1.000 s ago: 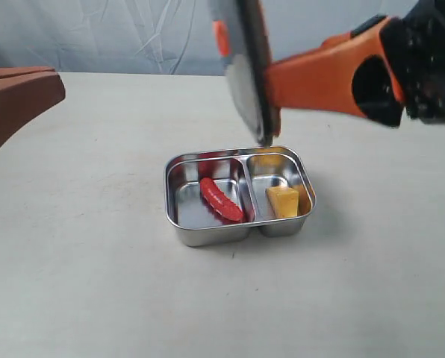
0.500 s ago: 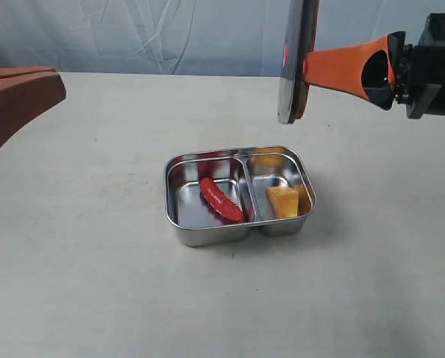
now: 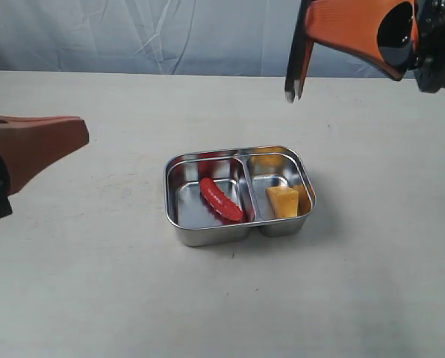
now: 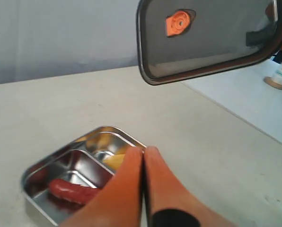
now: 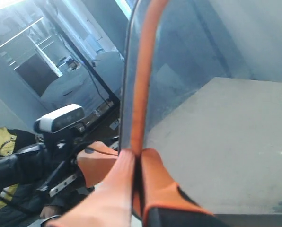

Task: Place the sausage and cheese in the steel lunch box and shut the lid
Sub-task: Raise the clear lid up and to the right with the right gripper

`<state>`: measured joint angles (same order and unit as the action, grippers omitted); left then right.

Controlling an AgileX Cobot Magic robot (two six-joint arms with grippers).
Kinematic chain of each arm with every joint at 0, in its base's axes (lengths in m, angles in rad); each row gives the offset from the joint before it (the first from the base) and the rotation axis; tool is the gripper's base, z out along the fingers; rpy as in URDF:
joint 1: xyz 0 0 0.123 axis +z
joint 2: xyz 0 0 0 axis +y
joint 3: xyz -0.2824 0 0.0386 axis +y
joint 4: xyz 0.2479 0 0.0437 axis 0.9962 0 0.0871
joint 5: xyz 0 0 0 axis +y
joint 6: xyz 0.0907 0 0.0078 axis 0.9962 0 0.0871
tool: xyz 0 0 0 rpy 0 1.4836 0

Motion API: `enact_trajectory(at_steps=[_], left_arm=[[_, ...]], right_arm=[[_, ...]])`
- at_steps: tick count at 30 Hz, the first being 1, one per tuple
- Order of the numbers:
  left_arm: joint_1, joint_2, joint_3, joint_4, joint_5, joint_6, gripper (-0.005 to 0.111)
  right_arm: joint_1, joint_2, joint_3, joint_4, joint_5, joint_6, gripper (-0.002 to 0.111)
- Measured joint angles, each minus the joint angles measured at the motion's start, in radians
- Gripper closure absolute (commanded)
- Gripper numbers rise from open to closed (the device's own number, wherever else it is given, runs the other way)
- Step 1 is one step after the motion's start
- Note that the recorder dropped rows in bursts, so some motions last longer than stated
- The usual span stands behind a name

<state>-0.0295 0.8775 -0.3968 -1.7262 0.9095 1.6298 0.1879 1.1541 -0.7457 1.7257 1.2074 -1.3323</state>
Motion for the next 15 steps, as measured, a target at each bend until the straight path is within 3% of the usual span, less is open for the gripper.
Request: enact_trajectory(at_steps=[5, 9, 15], left_arm=[[-0.022, 0.052, 0.002, 0.000, 0.156, 0.108, 0.107], [-0.081, 0.087, 0.002, 0.000, 0.190, 0.168, 0.105], [-0.186, 0.133, 0.002, 0.000, 0.196, 0.259, 0.081]], right_arm=[[0.083, -0.022, 0.000, 0.002, 0.000, 0.009, 0.109], [0.122, -0.022, 0.000, 0.002, 0.002, 0.009, 0.109], [0.124, -0.022, 0.000, 0.002, 0.002, 0.009, 0.109]])
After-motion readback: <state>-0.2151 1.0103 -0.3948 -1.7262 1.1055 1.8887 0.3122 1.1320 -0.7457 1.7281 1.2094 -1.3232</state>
